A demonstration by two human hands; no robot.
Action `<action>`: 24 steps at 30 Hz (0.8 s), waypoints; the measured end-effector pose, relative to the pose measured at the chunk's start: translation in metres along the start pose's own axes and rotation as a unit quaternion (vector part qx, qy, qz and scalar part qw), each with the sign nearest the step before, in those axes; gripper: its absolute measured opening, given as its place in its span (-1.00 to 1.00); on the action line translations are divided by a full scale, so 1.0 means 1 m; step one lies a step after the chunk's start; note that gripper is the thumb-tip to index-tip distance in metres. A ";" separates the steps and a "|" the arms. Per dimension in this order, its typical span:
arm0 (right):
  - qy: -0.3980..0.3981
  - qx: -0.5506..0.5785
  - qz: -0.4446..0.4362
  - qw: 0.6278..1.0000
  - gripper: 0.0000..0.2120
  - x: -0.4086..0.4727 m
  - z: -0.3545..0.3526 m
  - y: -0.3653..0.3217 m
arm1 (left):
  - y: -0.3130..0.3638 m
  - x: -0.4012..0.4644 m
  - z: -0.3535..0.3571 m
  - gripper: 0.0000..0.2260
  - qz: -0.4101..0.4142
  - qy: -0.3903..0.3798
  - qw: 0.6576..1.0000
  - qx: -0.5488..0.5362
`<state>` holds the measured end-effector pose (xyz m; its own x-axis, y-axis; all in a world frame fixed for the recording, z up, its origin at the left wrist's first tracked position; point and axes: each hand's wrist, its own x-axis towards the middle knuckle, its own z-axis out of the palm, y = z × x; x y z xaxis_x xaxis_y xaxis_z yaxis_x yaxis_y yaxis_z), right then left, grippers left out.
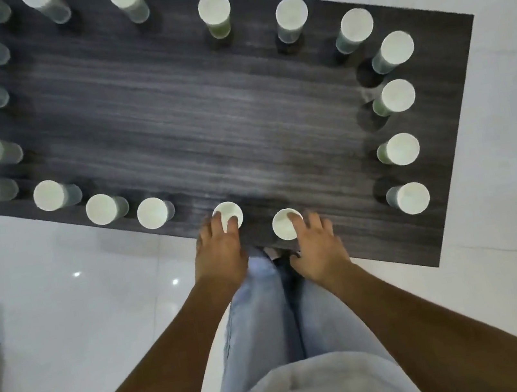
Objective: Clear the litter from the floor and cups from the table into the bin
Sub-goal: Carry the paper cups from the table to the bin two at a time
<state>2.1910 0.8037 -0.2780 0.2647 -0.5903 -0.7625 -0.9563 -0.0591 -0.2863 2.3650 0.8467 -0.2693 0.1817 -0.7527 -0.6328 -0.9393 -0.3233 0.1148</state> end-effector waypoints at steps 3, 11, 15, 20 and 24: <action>-0.005 -0.001 -0.002 1.000 -0.21 0.039 0.024 0.000 | -0.009 0.041 0.021 -0.37 0.013 -0.009 0.999 0.038; 0.043 -0.059 -0.024 0.997 -0.32 0.092 0.062 -0.003 | -0.023 0.095 0.065 -0.38 0.062 -0.037 0.997 -0.007; 0.060 -0.014 0.008 0.998 -0.47 0.080 0.062 -0.005 | -0.029 0.089 0.063 -0.43 0.097 -0.039 0.994 -0.005; 0.064 0.057 0.059 0.995 -0.46 0.043 0.044 -0.018 | -0.027 0.067 0.027 -0.46 0.151 -0.050 0.985 0.062; 0.098 0.126 0.084 0.984 -0.48 -0.001 0.021 -0.026 | -0.004 0.045 -0.014 -0.45 0.188 -0.084 0.973 0.109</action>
<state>2.2184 0.8226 -0.2824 0.0537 -0.7201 -0.6917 -0.9172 0.2383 -0.3193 2.3809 0.8060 -0.2875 -0.2197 -0.6841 -0.6955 -0.9727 0.0994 0.2096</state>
